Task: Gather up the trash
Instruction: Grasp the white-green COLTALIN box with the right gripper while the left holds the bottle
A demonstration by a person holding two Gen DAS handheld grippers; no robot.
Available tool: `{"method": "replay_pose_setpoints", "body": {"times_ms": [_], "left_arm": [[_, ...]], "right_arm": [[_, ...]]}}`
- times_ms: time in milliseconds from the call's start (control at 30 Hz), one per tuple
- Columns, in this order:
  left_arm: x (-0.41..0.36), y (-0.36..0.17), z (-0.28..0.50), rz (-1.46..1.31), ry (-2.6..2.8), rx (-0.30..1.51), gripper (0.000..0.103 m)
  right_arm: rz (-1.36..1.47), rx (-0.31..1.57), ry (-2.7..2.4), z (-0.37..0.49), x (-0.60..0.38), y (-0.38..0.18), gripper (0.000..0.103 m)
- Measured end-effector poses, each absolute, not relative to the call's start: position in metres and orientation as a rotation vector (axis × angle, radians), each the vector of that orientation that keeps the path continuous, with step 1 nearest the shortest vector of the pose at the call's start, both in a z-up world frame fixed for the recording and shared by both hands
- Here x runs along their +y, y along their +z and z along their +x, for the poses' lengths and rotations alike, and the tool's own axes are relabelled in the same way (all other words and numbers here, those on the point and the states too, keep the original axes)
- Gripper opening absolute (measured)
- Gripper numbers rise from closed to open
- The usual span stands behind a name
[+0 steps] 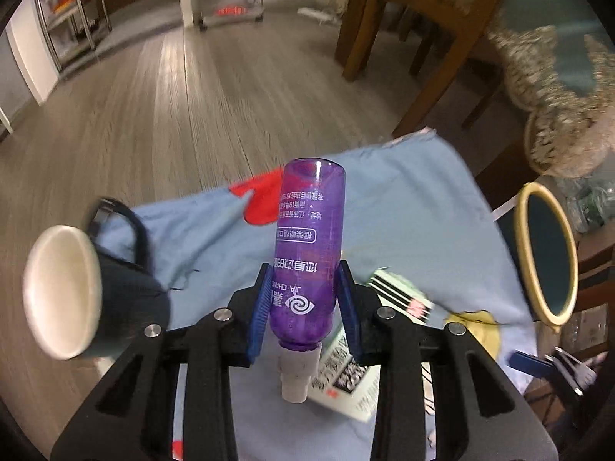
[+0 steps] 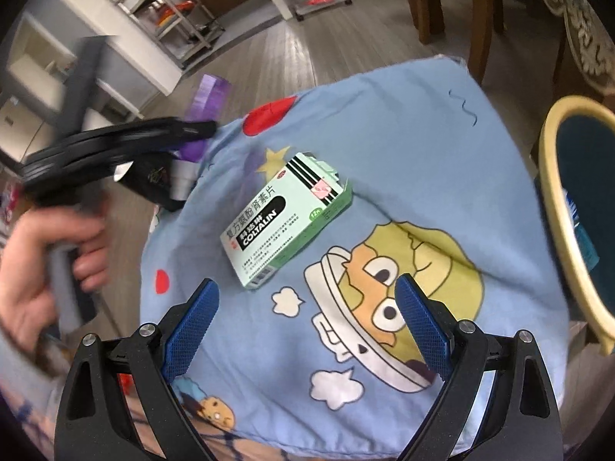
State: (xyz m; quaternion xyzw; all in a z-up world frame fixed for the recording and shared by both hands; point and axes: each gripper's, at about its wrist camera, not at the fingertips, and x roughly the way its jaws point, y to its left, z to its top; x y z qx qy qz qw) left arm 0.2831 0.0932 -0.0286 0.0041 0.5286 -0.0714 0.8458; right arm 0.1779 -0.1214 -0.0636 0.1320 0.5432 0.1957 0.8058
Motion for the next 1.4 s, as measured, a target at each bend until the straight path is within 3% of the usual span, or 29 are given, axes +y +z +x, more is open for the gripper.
{"method": "replay_pose_setpoints", "body": {"times_ms": [233,533,967,1033,1133,1200,1300,1400], "left_arm": [[0.116,0.029,0.23,-0.126,-0.143,0.986,0.033],[0.135,0.045,0.21,-0.208,-0.148,0.92,0.033],[0.146,0.06,0.219,-0.285,-0.156,0.86,0.033],[0.147,0.062,0.22,-0.285,-0.153,0.857,0.033],[0.148,0.062,0.221,-0.285,-0.153,0.858,0.033],[0.147,0.062,0.221,-0.285,-0.157,0.86,0.033],[0.144,0.062,0.221,-0.285,-0.163,0.859,0.033],[0.144,0.063,0.22,-0.288,-0.165,0.856,0.033]], "right_arm": [[0.351,1.236,0.381,0.198,-0.101,-0.085,0.092],[0.359,1.295,0.319,0.23,-0.053,-0.108,0.092],[-0.067,1.246,0.308,0.247,0.011,-0.119,0.093],[-0.078,1.236,0.343,0.242,0.01,-0.119,0.089],[-0.072,1.218,0.393,0.234,-0.002,-0.114,0.072],[-0.067,1.21,0.403,0.231,-0.009,-0.11,0.05],[-0.025,1.21,0.427,0.228,-0.021,-0.111,0.025],[0.034,1.235,0.428,0.229,-0.038,-0.112,0.027]]}}
